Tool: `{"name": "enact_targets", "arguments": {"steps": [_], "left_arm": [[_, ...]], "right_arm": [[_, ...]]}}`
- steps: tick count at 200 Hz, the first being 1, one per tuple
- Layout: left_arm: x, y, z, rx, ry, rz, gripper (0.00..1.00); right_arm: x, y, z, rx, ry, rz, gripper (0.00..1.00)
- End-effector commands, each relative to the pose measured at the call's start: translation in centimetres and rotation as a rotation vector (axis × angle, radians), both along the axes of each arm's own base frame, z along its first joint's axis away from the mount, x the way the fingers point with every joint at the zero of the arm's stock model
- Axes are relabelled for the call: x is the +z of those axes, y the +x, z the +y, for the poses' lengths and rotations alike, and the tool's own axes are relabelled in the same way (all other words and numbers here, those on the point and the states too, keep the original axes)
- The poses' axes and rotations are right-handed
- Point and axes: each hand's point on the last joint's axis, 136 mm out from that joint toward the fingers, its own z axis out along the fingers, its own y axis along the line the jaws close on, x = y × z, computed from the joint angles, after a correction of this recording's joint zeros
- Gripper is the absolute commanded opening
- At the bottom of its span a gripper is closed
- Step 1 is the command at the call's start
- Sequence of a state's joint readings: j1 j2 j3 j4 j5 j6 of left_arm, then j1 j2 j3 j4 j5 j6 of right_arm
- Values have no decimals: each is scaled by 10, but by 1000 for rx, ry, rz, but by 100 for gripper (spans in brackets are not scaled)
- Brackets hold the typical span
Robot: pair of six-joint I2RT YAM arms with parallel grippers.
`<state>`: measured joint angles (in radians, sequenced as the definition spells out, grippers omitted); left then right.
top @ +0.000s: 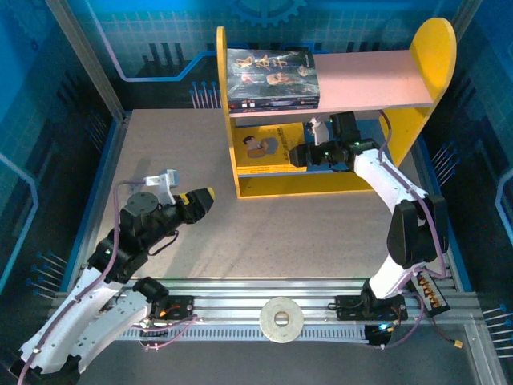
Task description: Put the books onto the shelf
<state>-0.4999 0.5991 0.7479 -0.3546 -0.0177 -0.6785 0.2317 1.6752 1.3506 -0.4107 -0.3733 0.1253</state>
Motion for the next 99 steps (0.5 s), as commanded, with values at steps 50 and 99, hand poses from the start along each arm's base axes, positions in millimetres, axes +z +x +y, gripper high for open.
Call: {"name": "enact_targets", "arguments": {"steps": [50, 99], "left_arm": [[-2, -1, 2, 0, 1, 1, 64], [-2, -2, 2, -3, 13, 5, 65]], "right_arm": [[15, -2, -12, -36, 33, -19, 84], [27, -15, -19, -60, 34, -49, 89]]}}
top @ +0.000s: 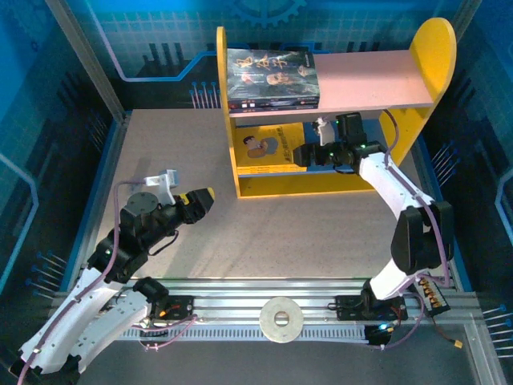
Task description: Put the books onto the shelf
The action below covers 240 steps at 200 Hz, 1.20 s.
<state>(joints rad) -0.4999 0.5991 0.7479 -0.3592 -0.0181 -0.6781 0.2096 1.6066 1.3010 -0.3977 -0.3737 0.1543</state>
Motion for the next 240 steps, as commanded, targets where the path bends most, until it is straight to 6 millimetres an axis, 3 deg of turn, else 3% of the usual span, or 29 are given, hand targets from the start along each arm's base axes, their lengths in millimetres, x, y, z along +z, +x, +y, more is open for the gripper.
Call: {"name": "enact_targets", "arguments": {"steps": [1, 38, 91, 156, 171, 210, 240], "left_arm": [[-1, -2, 2, -4, 11, 1, 65], [5, -3, 4, -13, 60, -9, 70], [14, 0, 11, 3, 159, -24, 79], [27, 13, 16, 33, 256, -27, 91], [29, 15, 16, 38, 261, -20, 99], [11, 17, 16, 58, 243, 50, 99], [-1, 21, 22, 76, 256, 137, 99]], "right_arm": [[16, -7, -8, -21, 11, -35, 89], [26, -28, -16, -47, 0, -66, 93], [35, -77, -22, -42, 5, -97, 100], [47, -132, -31, -52, 39, -133, 100], [49, -139, -37, -78, 37, -150, 100], [66, -149, -57, -183, 23, -231, 100], [66, -148, -77, -272, -21, -218, 100]]}}
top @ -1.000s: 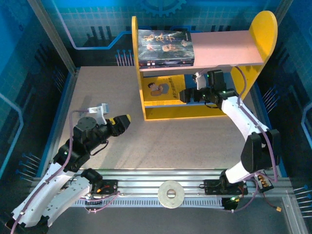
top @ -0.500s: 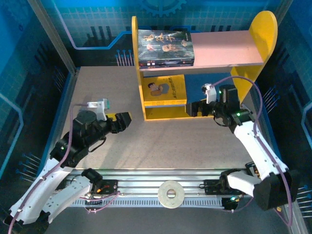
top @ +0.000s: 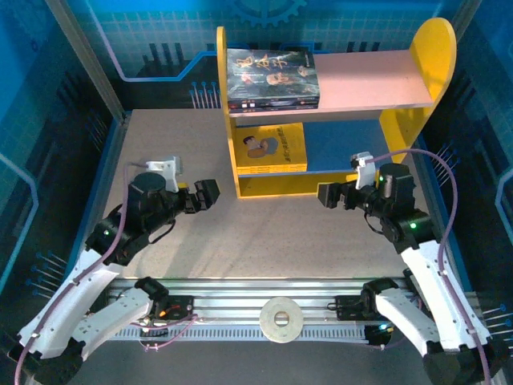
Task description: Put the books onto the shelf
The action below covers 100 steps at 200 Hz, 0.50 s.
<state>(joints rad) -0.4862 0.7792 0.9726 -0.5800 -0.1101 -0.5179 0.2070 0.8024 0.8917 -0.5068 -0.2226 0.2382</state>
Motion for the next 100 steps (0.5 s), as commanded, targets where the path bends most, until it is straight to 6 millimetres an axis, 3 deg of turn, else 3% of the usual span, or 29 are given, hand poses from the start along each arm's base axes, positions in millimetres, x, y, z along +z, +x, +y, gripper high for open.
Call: {"name": "enact_targets", "arguments": {"steps": [1, 30, 35, 65, 100], "left_arm": [[-9, 3, 9, 45, 15, 69, 99], [-16, 10, 19, 83, 70, 64, 99], [-16, 12, 21, 94, 79, 52, 99], [-28, 24, 55, 262, 148, -4, 99], [-46, 35, 84, 388, 230, -85, 99]], "right_arm": [[-5, 1, -21, -108, -29, 38, 100], [-2, 8, -35, -174, -52, -9, 100], [-13, 8, -39, -195, -62, 2, 100], [-26, 16, -63, -326, -94, -65, 100], [-41, 19, -77, -397, -104, -130, 100]]}}
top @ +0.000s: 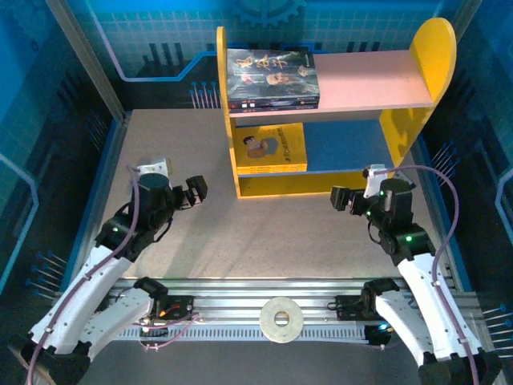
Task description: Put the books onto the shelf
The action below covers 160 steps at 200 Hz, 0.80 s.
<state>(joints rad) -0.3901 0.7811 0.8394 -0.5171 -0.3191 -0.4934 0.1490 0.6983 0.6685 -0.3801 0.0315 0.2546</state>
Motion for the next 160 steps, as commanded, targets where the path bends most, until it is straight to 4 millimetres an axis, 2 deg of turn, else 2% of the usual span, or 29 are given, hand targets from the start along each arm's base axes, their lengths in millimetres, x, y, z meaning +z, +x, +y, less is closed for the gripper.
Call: {"name": "enact_targets", "arguments": {"steps": [1, 27, 54, 87, 105, 160], "left_arm": [[-2, 11, 28, 117, 103, -99, 99], [-12, 13, 44, 166, 211, -173, 99], [-28, 17, 46, 127, 339, -259, 99], [-51, 16, 65, 196, 433, -312, 99], [-61, 20, 69, 188, 478, -355, 99], [-88, 48, 85, 149, 362, -343, 99]], "right_arm": [[10, 9, -19, -104, -14, -111, 100], [-6, 11, -22, -101, -46, -91, 100], [-23, 16, -22, -86, -81, -46, 100], [-34, 24, -16, -49, -82, -45, 100], [-41, 27, -17, -46, -97, -34, 100], [-41, 30, -15, -13, -138, -78, 100]]}}
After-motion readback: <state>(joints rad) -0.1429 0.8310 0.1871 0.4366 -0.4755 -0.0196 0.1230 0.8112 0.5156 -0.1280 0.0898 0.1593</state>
